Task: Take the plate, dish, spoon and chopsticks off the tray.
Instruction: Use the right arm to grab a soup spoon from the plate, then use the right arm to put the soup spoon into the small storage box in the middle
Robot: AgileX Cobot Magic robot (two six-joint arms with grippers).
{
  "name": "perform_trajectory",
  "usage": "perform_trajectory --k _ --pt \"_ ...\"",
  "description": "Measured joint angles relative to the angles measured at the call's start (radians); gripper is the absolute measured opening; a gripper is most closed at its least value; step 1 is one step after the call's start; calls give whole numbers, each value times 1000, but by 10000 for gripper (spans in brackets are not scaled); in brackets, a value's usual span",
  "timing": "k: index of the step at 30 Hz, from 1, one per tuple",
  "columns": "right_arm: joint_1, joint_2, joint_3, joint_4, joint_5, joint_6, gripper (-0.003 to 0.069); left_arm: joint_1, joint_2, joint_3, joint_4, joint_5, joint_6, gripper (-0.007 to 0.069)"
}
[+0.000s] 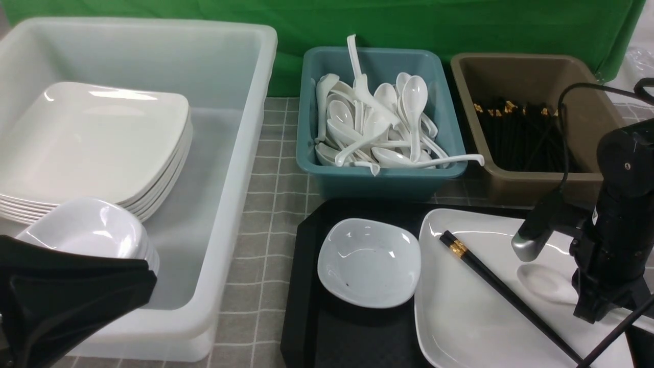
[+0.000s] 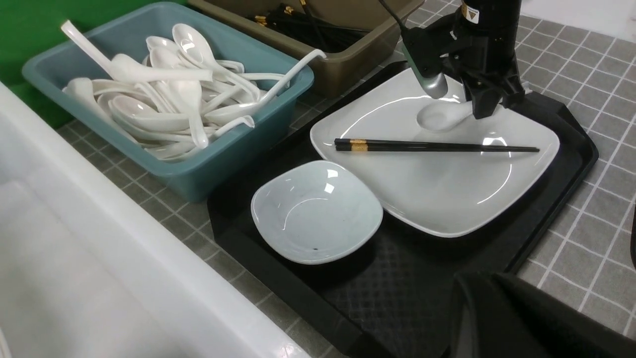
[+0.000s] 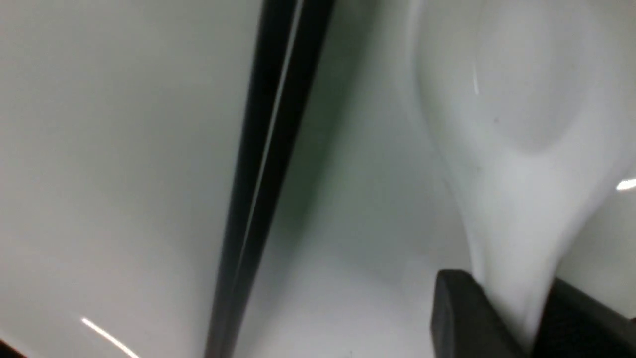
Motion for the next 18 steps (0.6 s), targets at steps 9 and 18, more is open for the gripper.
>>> perform_trajectory --k 9,18 --pt "201 -188 -99 237 -148 95 158 0 0 0 -22 -19 0 13" --pt "228 33 -466 474 -620 232 192 0 0 0 -22 -138 1 13"
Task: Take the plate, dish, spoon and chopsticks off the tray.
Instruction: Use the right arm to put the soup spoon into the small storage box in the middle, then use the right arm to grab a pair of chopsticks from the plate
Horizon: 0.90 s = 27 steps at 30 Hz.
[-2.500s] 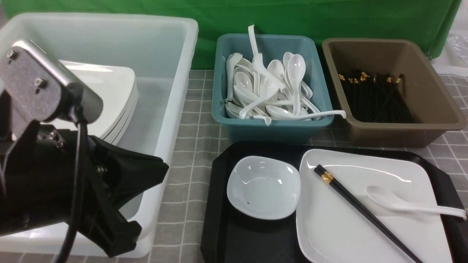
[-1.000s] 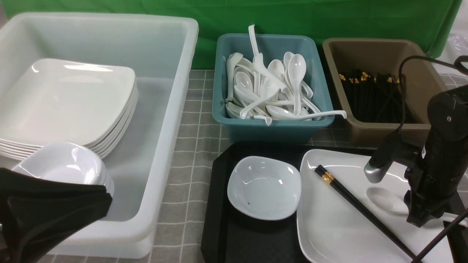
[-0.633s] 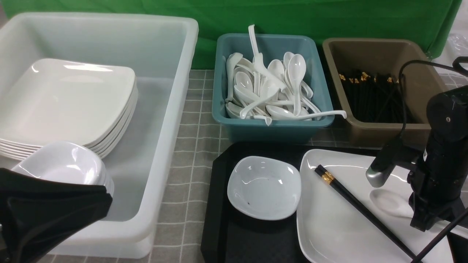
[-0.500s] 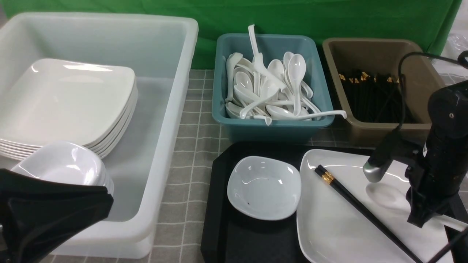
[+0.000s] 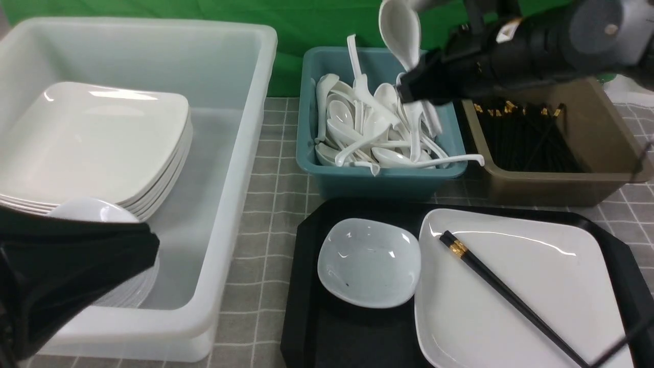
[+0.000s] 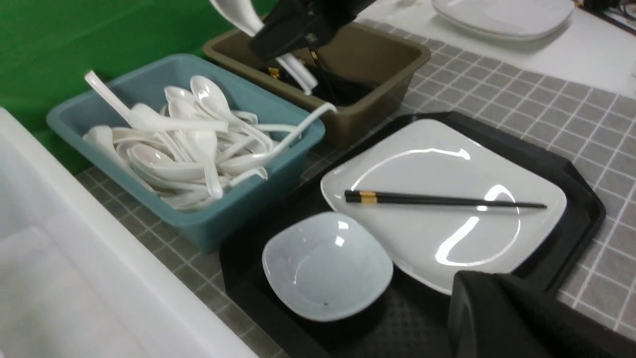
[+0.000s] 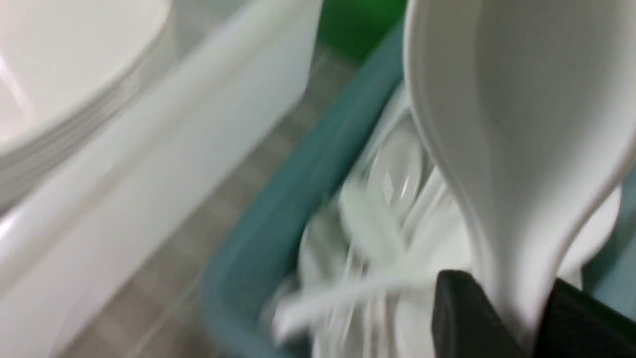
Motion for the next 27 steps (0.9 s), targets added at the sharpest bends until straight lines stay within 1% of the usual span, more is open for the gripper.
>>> perform_trajectory --k 1,2,3,4,5,6,7,8,9,13,14,15,16,17,19,22,23,24,26,27 --pt "0 25 -15 0 -14 5 210 0 0 0 0 -9 0 13" --pt "-1 65 -51 1 -30 16 269 0 0 0 0 -32 0 13" --pt "-5 111 -94 1 -38 24 382 0 0 0 0 -62 0 13" --pt "-6 111 -94 1 -38 26 382 0 0 0 0 -65 0 13" --pt "-11 149 -121 1 -28 34 496 0 0 0 -1 -87 0 13" --pt "-15 152 -124 1 -16 35 521 0 0 0 -1 -93 0 13" --pt "-17 152 -124 0 -7 35 530 0 0 0 -1 -95 0 13" --pt "-21 144 -127 -2 37 35 538 0 0 0 2 -96 0 13" --pt "-27 129 -129 -12 85 35 528 0 0 0 7 -96 0 13" --pt "-29 35 -132 -97 363 35 447 0 0 0 18 -95 0 13" --pt "-28 8 -130 -126 443 36 430 0 0 0 18 -95 0 13" --pt "-25 -50 -104 -181 584 41 411 0 0 0 19 -95 1 13" --pt "-24 -71 -85 -203 632 45 407 0 0 0 19 -95 2 13" --pt "-20 -112 -37 -229 712 52 404 0 0 0 19 -95 8 13" --pt "-20 -171 78 -251 791 73 404 0 0 0 19 -95 21 13" --pt "-20 -218 245 -267 795 99 404 0 0 0 19 -95 26 13" --pt "-20 -231 339 -271 764 107 404 0 0 0 19 -95 28 13" --pt "-20 -232 352 -271 758 107 404 0 0 0 19 -95 28 13" --pt "-20 -230 486 -274 660 114 407 0 0 0 19 -95 28 13" --pt "-20 -227 509 -274 635 114 412 0 0 0 19 -95 28 13"
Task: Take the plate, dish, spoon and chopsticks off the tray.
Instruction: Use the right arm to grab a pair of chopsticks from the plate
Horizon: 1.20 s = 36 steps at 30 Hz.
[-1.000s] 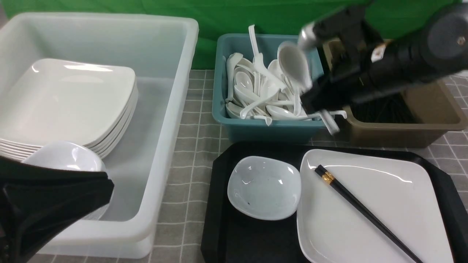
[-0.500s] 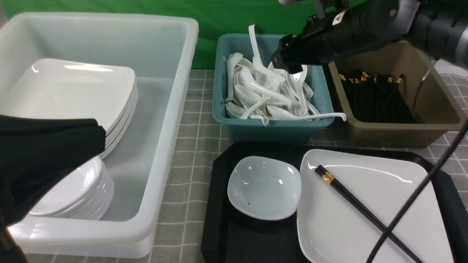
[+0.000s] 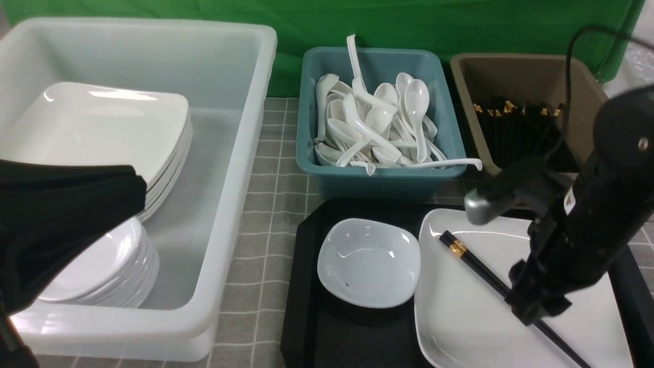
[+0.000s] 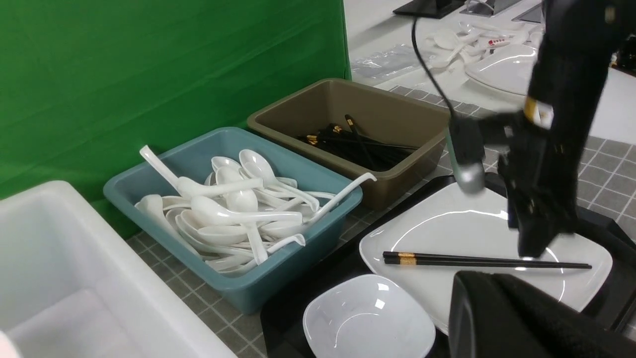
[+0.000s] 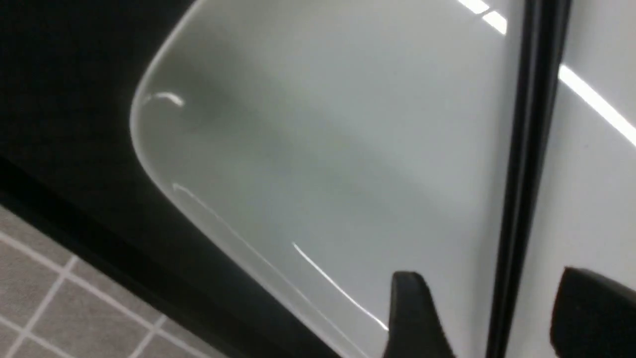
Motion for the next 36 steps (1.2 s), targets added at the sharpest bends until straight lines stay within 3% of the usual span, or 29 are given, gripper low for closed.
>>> perform_trajectory --k 6,14,23,26,27,36 --pt "-16 50 75 -6 -180 6 472 0 0 0 0 0 0 13" --pt "-69 145 75 -20 -256 5 465 0 0 0 -5 0 0 13" --pt "-72 184 58 -12 -253 -2 329 0 0 0 -8 1 0 13" --pt "-72 185 57 -13 -246 -20 212 0 0 0 -8 1 -1 13" --pt "-72 185 57 -13 -235 -29 132 0 0 0 -8 1 -1 13" --pt "-48 47 75 -20 -140 -76 130 0 0 0 -8 -2 0 13"
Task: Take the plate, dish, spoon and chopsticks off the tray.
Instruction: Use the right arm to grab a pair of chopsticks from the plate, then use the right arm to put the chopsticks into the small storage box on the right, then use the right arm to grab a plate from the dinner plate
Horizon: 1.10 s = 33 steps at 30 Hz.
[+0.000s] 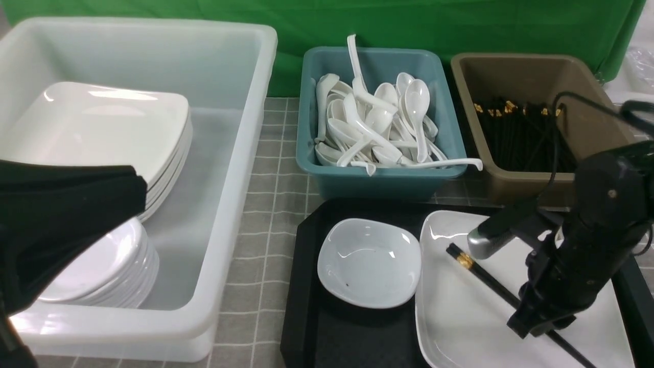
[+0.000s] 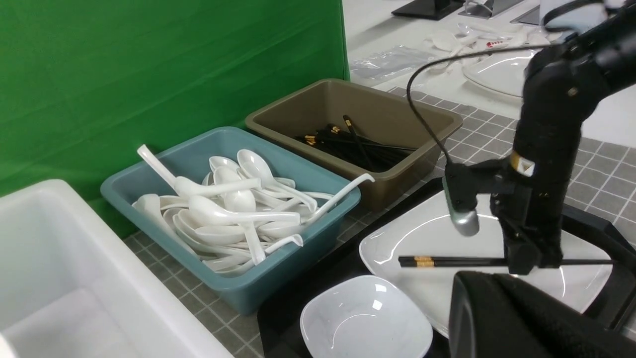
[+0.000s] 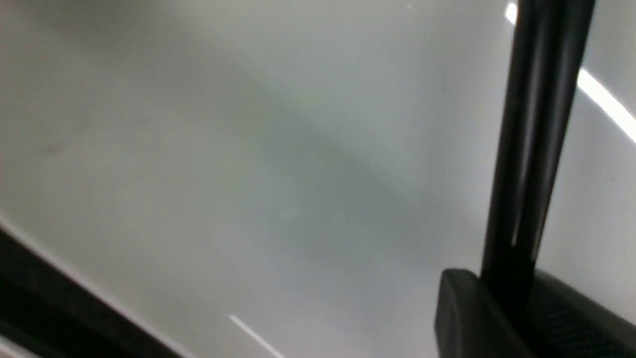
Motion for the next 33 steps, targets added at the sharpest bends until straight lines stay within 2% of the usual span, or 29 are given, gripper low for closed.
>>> perform_trajectory --k 3,7,10,13,17,20,22,23,25,27,30,33 --pt "4 -105 -25 29 -49 -1 130 0 0 0 0 -30 0 13" --pt "-57 -136 -130 77 -175 27 130 0 0 0 0 -117 0 13" --pt "-160 -68 -252 111 -353 88 130 0 0 0 0 -198 0 13" --pt "-247 64 -380 122 -514 157 130 0 1 0 -2 -209 3 13" --pt "-305 221 -514 125 -581 218 160 0 4 0 -3 -209 2 13" --pt "-325 276 -577 128 -548 258 250 0 4 0 -3 -200 2 13" --pt "-333 298 -618 128 -460 282 385 0 4 0 -3 -181 2 13" --pt "-333 293 -624 128 -434 282 410 0 4 0 -3 -172 2 13" --pt "-333 282 -629 128 -401 275 429 0 4 0 -3 -165 2 13" --pt "-326 230 -634 129 -285 245 428 0 4 0 -2 -151 2 13" --pt "-300 143 -618 125 -143 221 379 0 4 0 7 -133 2 13" --pt "-223 12 -502 111 -40 212 332 0 4 0 10 -112 2 13"
